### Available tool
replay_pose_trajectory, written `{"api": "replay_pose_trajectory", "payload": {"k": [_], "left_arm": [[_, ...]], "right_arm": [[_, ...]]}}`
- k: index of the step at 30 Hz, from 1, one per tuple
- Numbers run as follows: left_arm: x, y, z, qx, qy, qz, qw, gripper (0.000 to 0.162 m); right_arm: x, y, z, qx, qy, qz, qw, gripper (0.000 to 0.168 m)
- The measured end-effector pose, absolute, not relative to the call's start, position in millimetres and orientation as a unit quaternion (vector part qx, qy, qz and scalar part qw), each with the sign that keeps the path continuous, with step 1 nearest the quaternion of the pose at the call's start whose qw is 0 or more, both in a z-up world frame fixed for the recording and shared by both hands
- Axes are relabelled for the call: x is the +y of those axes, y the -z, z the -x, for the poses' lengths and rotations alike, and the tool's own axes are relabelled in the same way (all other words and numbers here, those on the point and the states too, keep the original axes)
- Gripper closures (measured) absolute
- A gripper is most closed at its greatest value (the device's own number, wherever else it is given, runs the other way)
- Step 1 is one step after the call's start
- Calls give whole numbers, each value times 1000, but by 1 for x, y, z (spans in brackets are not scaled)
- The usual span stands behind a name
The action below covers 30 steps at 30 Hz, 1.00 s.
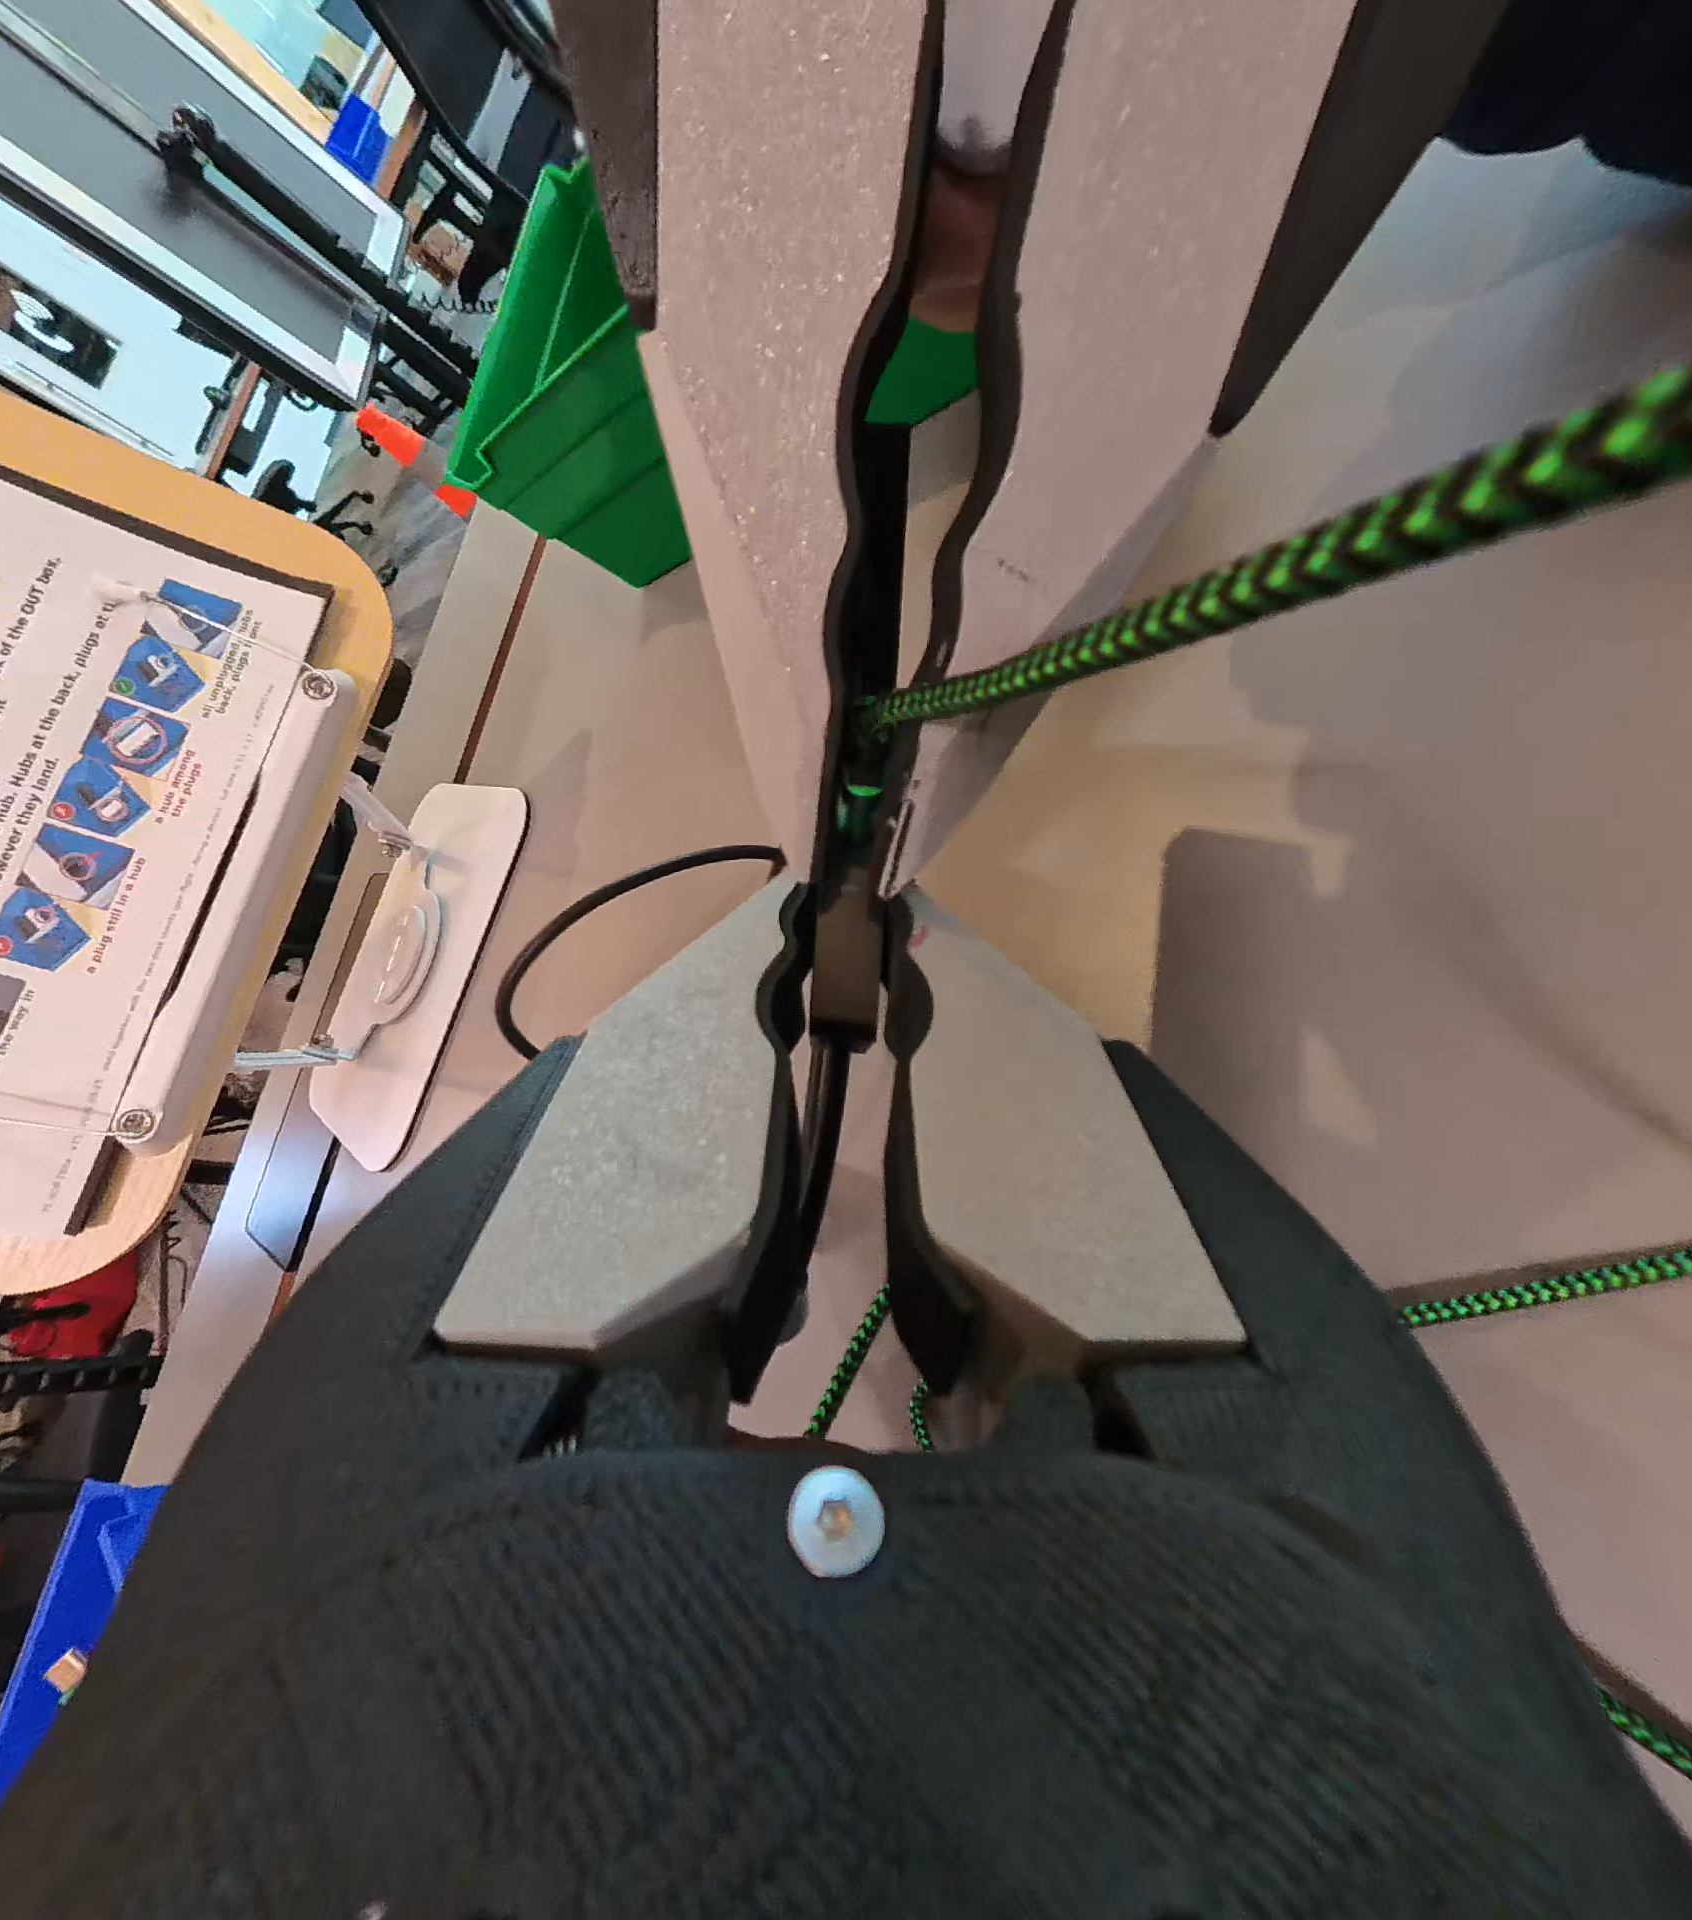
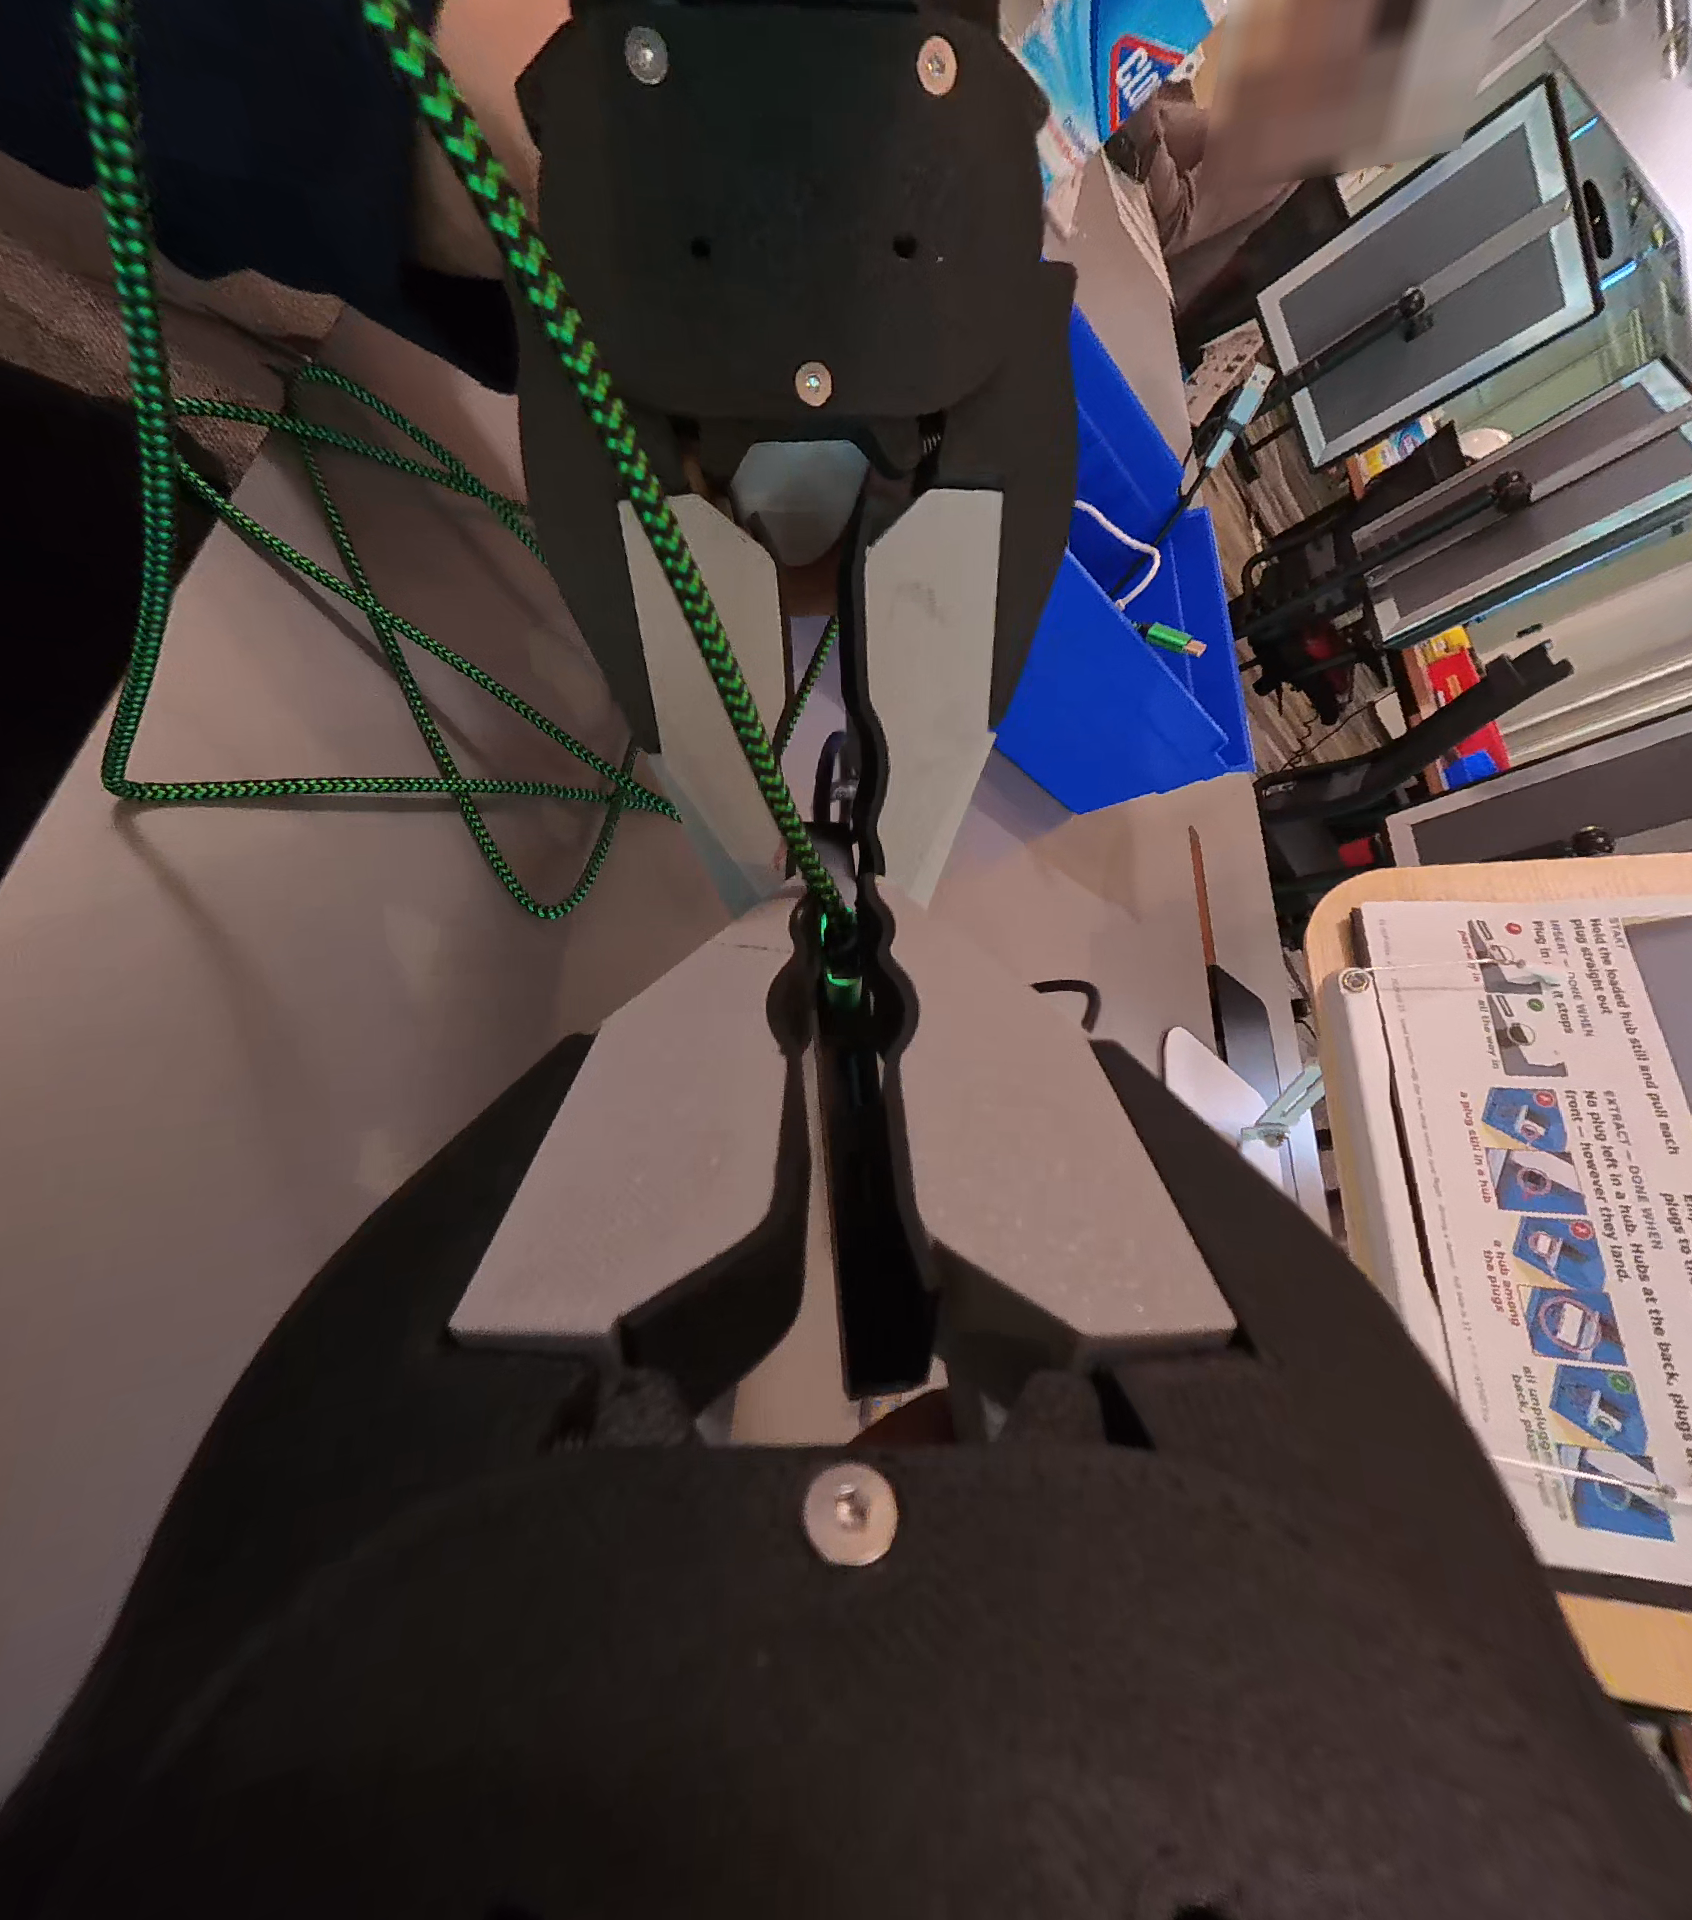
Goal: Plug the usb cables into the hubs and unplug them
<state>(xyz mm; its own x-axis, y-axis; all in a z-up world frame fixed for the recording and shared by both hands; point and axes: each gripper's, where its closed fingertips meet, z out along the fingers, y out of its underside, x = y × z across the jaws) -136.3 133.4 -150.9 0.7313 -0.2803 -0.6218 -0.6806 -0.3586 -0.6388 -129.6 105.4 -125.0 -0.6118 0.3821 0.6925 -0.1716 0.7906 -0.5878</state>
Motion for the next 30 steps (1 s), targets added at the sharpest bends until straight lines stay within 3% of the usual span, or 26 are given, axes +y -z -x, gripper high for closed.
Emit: {"api": "replay_pose_trajectory", "payload": {"k": [1,18,27,30], "left_arm": [[132,150,135,304,-203,796,483,154],[119,146,116,363,-166,765,506,155],[125,130,110,342,-142,740,562,155],[126,133,112,364,-194,733,541,155]], "right_arm": [[104,124,129,-838,-321,59,437,164],[86,121,115,-836,-339,16,430,164],[88,106,112,-820,-356,14,447,164],[90,108,109,-823,-371,15,430,165]]}}
